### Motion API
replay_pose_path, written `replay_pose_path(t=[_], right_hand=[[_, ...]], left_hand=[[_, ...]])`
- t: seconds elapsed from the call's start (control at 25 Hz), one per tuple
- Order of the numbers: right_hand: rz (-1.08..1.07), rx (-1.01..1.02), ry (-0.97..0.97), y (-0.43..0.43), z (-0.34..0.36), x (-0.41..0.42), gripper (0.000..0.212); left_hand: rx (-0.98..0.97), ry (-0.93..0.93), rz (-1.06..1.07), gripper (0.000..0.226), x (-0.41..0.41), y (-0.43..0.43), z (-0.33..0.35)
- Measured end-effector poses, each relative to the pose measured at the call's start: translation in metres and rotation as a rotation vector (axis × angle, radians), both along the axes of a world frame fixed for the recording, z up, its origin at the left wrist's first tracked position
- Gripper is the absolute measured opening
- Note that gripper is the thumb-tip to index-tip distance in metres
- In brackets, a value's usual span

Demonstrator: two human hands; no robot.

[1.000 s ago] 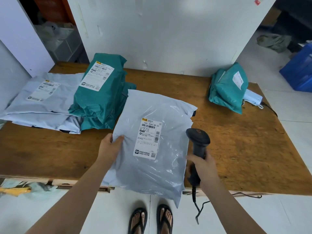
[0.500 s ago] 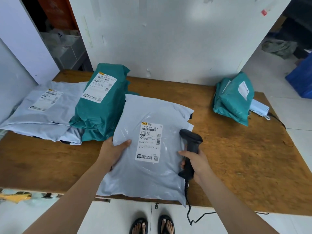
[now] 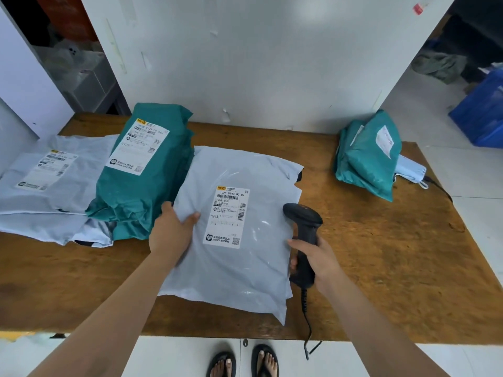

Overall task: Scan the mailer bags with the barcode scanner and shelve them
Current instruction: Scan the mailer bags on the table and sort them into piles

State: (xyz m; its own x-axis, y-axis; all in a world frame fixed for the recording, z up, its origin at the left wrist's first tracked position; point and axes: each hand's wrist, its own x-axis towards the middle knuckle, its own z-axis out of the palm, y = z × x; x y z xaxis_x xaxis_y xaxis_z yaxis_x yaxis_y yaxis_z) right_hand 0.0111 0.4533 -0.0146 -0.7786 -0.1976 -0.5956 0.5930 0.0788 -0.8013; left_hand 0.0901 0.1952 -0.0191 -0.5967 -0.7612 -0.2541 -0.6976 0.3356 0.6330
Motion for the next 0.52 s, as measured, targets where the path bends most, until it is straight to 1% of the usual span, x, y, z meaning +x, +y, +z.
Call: replay_pose_path(t=[0.04, 0.08, 0.12, 0.16, 0.2, 0.24, 0.28, 0.32, 0.36, 0.4, 0.44, 0.52], right_hand=[[-0.012, 0.030, 0.020, 0.005, -0.003, 0.000, 0.030], [-0.035, 0.075, 0.046, 0.010, -0.006, -0.001, 0.030], [-0.060, 0.131, 0.073, 0.015, -0.009, -0.002, 0.029], [-0.079, 0.189, 0.094, 0.020, -0.011, -0.002, 0.029], [-0.087, 0.233, 0.110, 0.025, -0.012, -0.003, 0.029], [-0.090, 0.257, 0.119, 0.031, -0.014, -0.003, 0.029], [-0.088, 0.267, 0.126, 0.036, -0.014, -0.002, 0.030], [-0.087, 0.277, 0.131, 0.041, -0.015, -0.001, 0.030], [-0.087, 0.285, 0.131, 0.046, -0.015, 0.000, 0.029], [-0.094, 0.286, 0.126, 0.050, -0.014, 0.002, 0.028], [-0.113, 0.279, 0.123, 0.054, -0.013, 0.002, 0.026], [-0.154, 0.254, 0.131, 0.065, -0.007, -0.001, 0.020]], left_hand=[[-0.144, -0.071, -0.077, 0.056, -0.002, 0.003, 0.003], [-0.301, -0.091, -0.165, 0.061, -0.004, 0.008, 0.010], [-0.426, -0.049, -0.254, 0.065, -0.008, 0.014, 0.017], [-0.494, 0.037, -0.337, 0.066, -0.013, 0.024, 0.024], [-0.524, 0.132, -0.425, 0.063, -0.018, 0.035, 0.026], [-0.549, 0.165, -0.542, 0.057, -0.022, 0.047, 0.024], [-0.583, 0.136, -0.665, 0.054, -0.026, 0.059, 0.017], [-0.605, 0.050, -0.781, 0.059, -0.027, 0.068, 0.007], [-0.608, -0.058, -0.878, 0.070, -0.027, 0.073, -0.006], [-0.585, -0.151, -0.925, 0.079, -0.027, 0.074, -0.017], [-0.561, -0.201, -0.936, 0.085, -0.027, 0.073, -0.025], [-0.559, -0.225, -0.875, 0.092, -0.034, 0.076, -0.020]])
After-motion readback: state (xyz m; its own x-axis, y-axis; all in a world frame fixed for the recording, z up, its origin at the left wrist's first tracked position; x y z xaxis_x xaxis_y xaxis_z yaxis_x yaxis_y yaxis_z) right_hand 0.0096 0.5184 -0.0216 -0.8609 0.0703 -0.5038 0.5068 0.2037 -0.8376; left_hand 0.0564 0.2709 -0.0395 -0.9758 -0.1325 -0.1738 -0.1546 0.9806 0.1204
